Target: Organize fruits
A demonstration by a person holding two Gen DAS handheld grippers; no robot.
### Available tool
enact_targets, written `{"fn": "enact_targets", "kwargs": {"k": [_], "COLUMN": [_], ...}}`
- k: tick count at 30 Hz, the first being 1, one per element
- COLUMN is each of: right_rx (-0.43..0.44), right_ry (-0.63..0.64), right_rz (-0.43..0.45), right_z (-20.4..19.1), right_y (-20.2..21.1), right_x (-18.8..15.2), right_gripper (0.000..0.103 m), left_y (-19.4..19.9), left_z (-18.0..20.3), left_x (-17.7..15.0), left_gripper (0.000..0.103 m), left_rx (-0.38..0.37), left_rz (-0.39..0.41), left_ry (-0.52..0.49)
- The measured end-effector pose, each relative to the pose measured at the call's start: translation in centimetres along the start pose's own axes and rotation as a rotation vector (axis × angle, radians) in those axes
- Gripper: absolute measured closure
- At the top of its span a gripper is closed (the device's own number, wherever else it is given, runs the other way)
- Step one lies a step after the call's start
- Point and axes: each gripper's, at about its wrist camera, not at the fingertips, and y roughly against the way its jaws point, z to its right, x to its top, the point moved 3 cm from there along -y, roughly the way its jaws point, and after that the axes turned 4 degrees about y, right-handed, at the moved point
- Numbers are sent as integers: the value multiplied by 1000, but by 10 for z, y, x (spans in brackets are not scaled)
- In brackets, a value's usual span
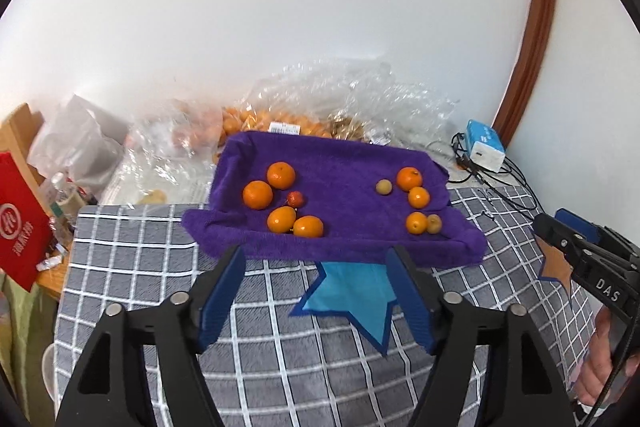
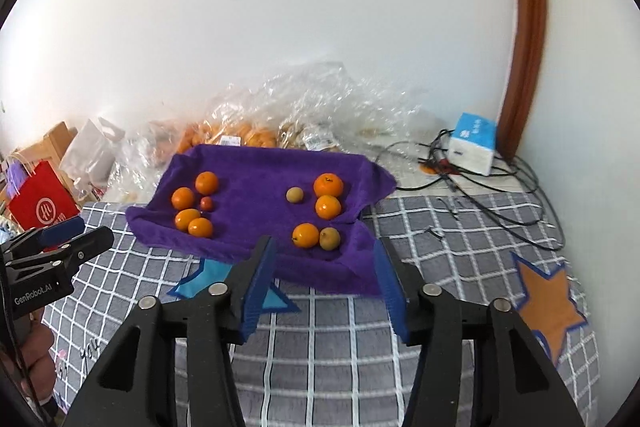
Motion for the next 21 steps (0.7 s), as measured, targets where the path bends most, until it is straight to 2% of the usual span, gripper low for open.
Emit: {"fn": "enact_targets", "kwargs": {"k": [4,7,9,12,21], "right_rx": [1,-17,-34,-55,-95], "right_ry": [-23,-35,-30,-19,-11], "right_rz": [-2,14,49,82,98], "right_z": [6,12,15,16,21], "right_y": [27,44,60,73,91], "right_x": [-14,-24,-32,-39,-54], "right_gripper": [46,32,16,6,1], "left_y": [27,42,50,60,75], "left_z": [5,9,12,18,31], "left_x": [-9,-16,-21,-28,-40], "left_gripper": [23,18,15,12,10], "left_rx": [15,28,38,42,44], "left_rz": [39,58,66,77,106], "left_ry": [-13,-25,-29,-31,-41]}}
